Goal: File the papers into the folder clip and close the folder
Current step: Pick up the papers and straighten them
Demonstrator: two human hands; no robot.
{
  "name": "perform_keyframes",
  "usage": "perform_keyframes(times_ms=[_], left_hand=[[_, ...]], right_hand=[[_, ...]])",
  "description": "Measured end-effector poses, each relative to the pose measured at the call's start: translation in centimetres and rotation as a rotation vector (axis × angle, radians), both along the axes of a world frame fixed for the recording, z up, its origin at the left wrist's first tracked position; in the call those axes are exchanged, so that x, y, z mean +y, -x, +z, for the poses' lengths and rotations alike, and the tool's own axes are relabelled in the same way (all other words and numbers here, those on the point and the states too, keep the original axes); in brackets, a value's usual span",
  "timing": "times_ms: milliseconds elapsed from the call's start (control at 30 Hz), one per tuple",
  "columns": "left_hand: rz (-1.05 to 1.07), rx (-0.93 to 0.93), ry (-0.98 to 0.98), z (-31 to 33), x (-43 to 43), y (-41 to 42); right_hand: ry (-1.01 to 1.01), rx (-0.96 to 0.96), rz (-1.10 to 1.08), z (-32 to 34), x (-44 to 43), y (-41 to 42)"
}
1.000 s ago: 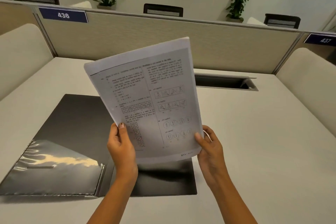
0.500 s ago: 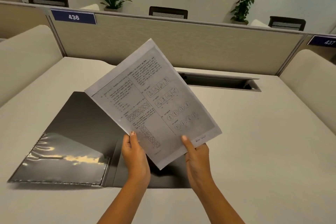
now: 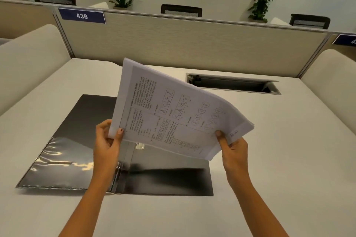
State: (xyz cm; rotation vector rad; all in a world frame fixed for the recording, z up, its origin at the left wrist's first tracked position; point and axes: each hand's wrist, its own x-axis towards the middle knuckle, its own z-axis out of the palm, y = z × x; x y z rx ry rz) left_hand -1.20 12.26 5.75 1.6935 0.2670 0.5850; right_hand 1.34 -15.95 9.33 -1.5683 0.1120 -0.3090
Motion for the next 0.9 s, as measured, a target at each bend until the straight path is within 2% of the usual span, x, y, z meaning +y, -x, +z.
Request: perform_keyframes(times_ms=[100,167,467,767,900], left_hand=[[0.023,0.051,-0.194,-0.7,0.4,0.2],[0.049,0.056,-0.233,-1.0,0.4,0.4],[0.108,0.139,-0.108,-3.2,-1.0,0.5],[0.238,0.096,-0.100,-3.5,-1.2,0.2],[0.251,0.100,-0.083,-3.6,-1.6,0.1]], right_hand=[[0.037,-0.003,0.003,-0.4,0.0,-0.1],[0.050,-0.003,0.011,-0.7,0.1,0.0],[0.089,0.087,-0.009,-4.3,1.8,1.3],[0.068,0.080,-0.055,-4.7,1.8,1.2],[0.063,0.135,-0.064,-5.6,2.0,1.5]])
